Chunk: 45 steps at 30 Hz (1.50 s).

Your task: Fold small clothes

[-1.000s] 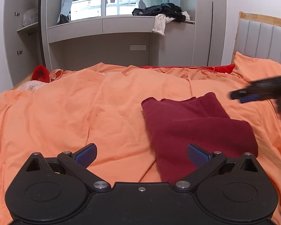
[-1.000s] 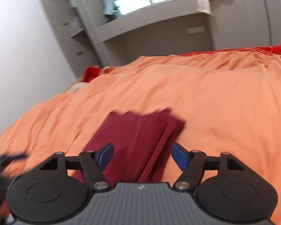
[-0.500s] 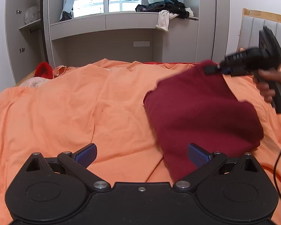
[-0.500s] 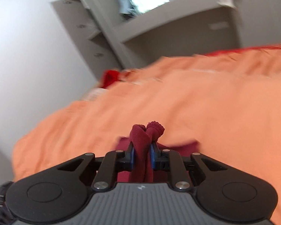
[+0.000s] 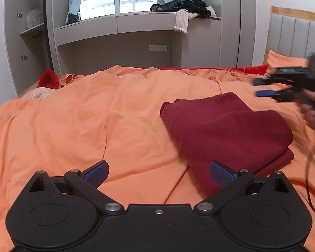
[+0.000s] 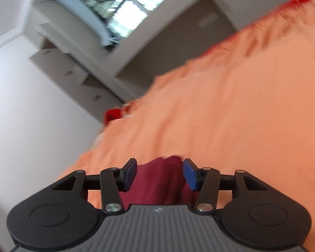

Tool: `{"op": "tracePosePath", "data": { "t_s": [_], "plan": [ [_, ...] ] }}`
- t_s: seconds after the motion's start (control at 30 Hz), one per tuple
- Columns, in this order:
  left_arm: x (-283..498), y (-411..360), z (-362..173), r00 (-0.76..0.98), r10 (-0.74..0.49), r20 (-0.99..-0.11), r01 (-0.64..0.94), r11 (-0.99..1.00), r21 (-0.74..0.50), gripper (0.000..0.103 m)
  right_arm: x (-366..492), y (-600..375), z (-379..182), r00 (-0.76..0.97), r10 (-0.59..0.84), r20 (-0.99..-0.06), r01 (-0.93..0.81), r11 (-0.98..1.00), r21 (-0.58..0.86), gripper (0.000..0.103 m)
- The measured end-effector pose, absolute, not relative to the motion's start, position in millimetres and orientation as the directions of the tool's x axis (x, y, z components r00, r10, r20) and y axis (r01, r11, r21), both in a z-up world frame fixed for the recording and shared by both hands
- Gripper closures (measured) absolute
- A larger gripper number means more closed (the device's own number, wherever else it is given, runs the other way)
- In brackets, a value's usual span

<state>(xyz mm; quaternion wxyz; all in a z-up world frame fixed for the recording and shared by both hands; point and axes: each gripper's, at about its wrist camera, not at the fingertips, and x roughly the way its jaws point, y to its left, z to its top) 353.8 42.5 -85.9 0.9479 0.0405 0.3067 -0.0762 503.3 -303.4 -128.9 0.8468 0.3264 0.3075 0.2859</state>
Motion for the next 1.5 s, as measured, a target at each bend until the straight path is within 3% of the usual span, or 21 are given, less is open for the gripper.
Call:
{"op": "tracePosePath", "data": {
  "t_s": [0.13, 0.3, 0.4, 0.47, 0.5, 0.53, 0.67, 0.77, 0.9, 1.0, 1.07, 1.1, 1.13, 1.27, 1.4, 1.47, 1.5],
  "plan": [
    [352, 42, -82, 0.808, -0.12, -0.577, 0.164, 0.986, 0.024, 0.001, 441, -292, -117, 0.574, 0.746, -0.337, -0.37, 0.604, 0.706, 0.049],
    [346, 38, -77, 0.818, -0.127, -0.561, 0.172, 0.985, 0.029, 0.001, 415, -277, -135, 0.528, 0.771, -0.356, -0.36, 0.582, 0.729, 0.052],
    [343, 36, -76, 0.822, -0.127, -0.555, 0.176, 0.984, 0.034, 0.001, 404, -263, -137, 0.486, 0.81, -0.329, -0.41, 0.543, 0.732, 0.062],
    [344, 36, -76, 0.821, -0.135, -0.554, 0.18, 0.983, 0.028, 0.001, 406, -250, -138, 0.461, 0.797, -0.391, -0.434, 0.586, 0.684, 0.066],
    [344, 37, -76, 0.82, -0.137, -0.555, 0.182, 0.983, 0.027, 0.001, 406, -245, -139, 0.458, 0.774, -0.437, -0.421, 0.622, 0.661, 0.072],
    [345, 36, -76, 0.819, -0.136, -0.557, 0.183, 0.983, 0.029, 0.001, 408, -244, -143, 0.451, 0.765, -0.46, -0.398, 0.634, 0.663, 0.086],
    [347, 37, -77, 0.815, -0.134, -0.564, 0.185, 0.982, 0.034, 0.001, 395, -252, -129, 0.444, 0.828, -0.343, -0.388, 0.522, 0.759, 0.095],
    [349, 38, -78, 0.809, -0.136, -0.572, 0.188, 0.982, 0.032, 0.001, 388, -256, -124, 0.435, 0.865, -0.249, -0.366, 0.423, 0.829, 0.096],
    [351, 37, -79, 0.802, -0.143, -0.58, 0.192, 0.981, 0.024, 0.001, 388, -247, -158, 0.419, 0.808, -0.414, -0.328, 0.56, 0.761, 0.096],
    [351, 36, -80, 0.8, -0.142, -0.582, 0.198, 0.98, 0.034, 0.001, 384, -257, -175, 0.424, 0.821, -0.382, -0.303, 0.526, 0.795, 0.093],
    [352, 38, -80, 0.799, -0.139, -0.585, 0.195, 0.98, 0.034, 0.001, 381, -271, -171, 0.408, 0.85, -0.333, -0.287, 0.465, 0.837, 0.067],
    [351, 39, -80, 0.799, -0.139, -0.585, 0.194, 0.981, 0.031, 0.001, 379, -280, -167, 0.392, 0.872, -0.293, -0.3, 0.422, 0.855, 0.046],
    [351, 40, -80, 0.8, -0.139, -0.584, 0.192, 0.981, 0.03, 0.001, 374, -290, -158, 0.401, 0.874, -0.274, -0.324, 0.415, 0.85, 0.041],
    [349, 38, -79, 0.808, -0.135, -0.573, 0.189, 0.981, 0.036, 0.001, 374, -324, -113, 0.536, 0.792, -0.291, -0.392, 0.539, 0.745, 0.051],
    [349, 33, -80, 0.806, -0.15, -0.572, 0.198, 0.98, 0.022, 0.001, 428, -310, -84, 0.686, 0.639, -0.349, -0.338, 0.704, 0.625, 0.037],
    [348, 31, -79, 0.806, -0.166, -0.569, 0.207, 0.978, 0.007, 0.001, 462, -292, -86, 0.716, 0.558, -0.42, -0.28, 0.781, 0.559, 0.047],
    [347, 30, -79, 0.805, -0.172, -0.568, 0.211, 0.977, 0.003, 0.001, 477, -281, -92, 0.712, 0.533, -0.457, -0.251, 0.801, 0.543, 0.06]
  ]
}}
